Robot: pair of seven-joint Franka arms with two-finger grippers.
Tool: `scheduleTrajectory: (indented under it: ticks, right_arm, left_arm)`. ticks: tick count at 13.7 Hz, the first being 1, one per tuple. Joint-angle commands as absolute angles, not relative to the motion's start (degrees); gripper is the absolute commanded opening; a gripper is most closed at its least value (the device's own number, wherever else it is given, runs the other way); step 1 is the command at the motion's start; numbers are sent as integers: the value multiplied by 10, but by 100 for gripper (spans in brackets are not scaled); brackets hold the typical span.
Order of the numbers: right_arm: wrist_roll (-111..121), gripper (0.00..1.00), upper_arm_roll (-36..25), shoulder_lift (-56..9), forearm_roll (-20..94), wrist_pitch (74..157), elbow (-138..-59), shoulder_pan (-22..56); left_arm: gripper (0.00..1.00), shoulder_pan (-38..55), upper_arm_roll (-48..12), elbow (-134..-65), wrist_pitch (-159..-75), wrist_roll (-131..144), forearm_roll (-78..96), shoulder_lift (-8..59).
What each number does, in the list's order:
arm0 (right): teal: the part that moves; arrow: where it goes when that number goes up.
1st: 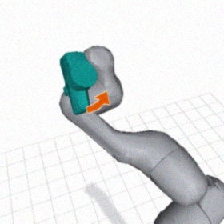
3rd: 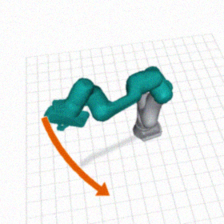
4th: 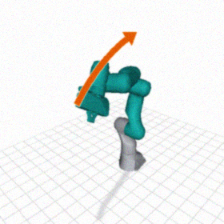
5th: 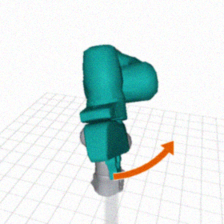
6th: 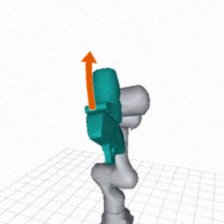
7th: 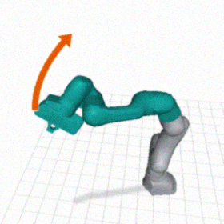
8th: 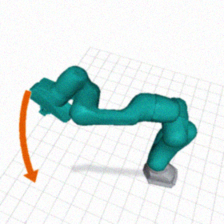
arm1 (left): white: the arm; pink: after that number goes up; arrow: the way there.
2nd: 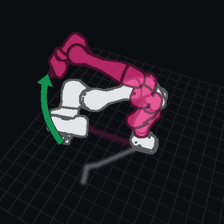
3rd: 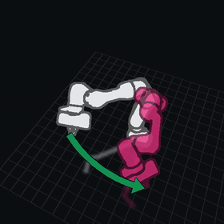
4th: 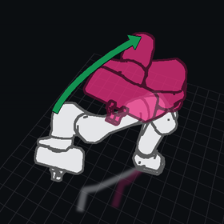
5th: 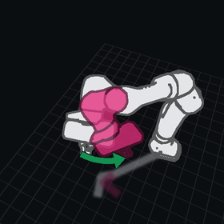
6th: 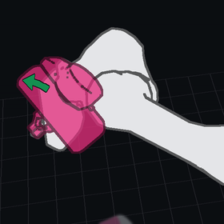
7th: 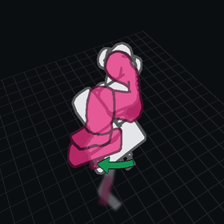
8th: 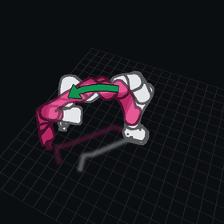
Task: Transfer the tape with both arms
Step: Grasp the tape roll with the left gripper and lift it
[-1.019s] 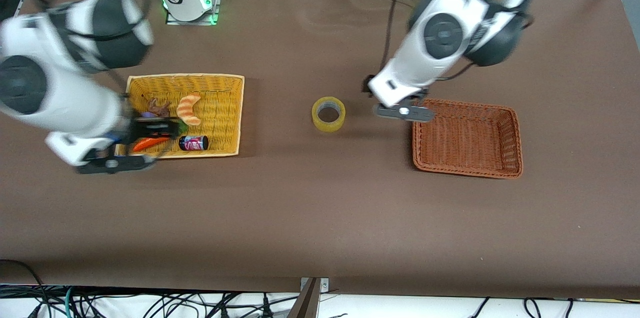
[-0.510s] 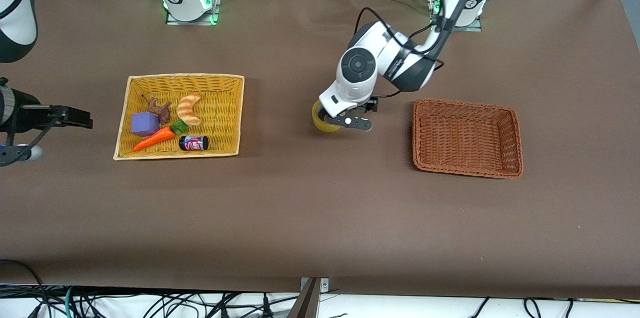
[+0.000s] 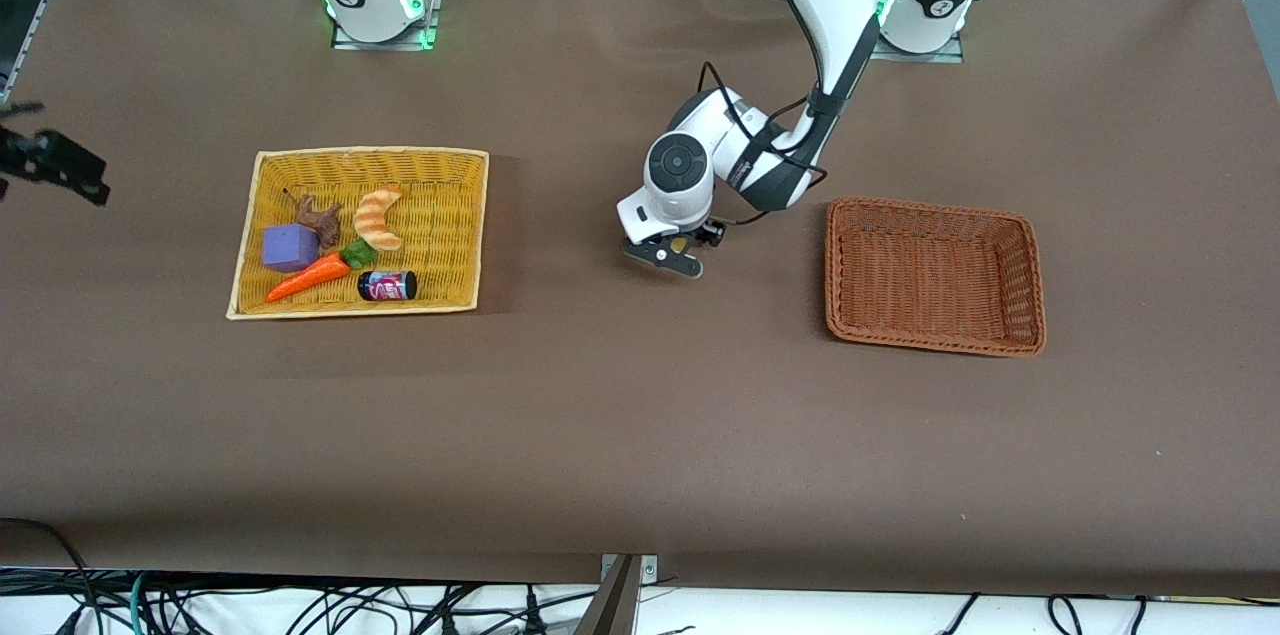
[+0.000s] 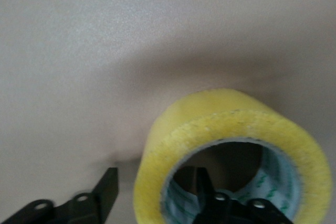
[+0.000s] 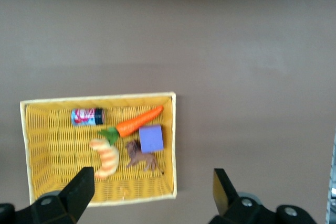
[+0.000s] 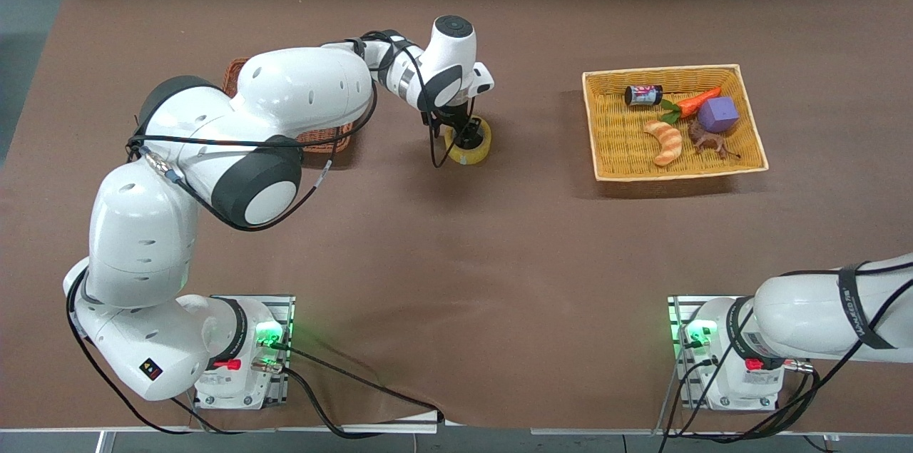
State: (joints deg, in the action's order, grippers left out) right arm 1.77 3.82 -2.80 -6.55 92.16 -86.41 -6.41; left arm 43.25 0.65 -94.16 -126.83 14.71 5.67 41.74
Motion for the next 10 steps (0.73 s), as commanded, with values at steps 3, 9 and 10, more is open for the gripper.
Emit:
scheduleTrajectory:
  ticks: [3,9,10]
  right_arm:
    - [24,100,34,6,-54,918,-903,-56]
    - [26,100,35,-28,-18,908,-875,-61]
    - [26,100,35,-31,-18,908,-875,-60]
  left_arm:
    - [0,425,12,-925,-1251,104,41,405]
    - [0,327,14,-880,-1016,99,40,259]
    - [0,303,16,-863,-968,85,40,242]
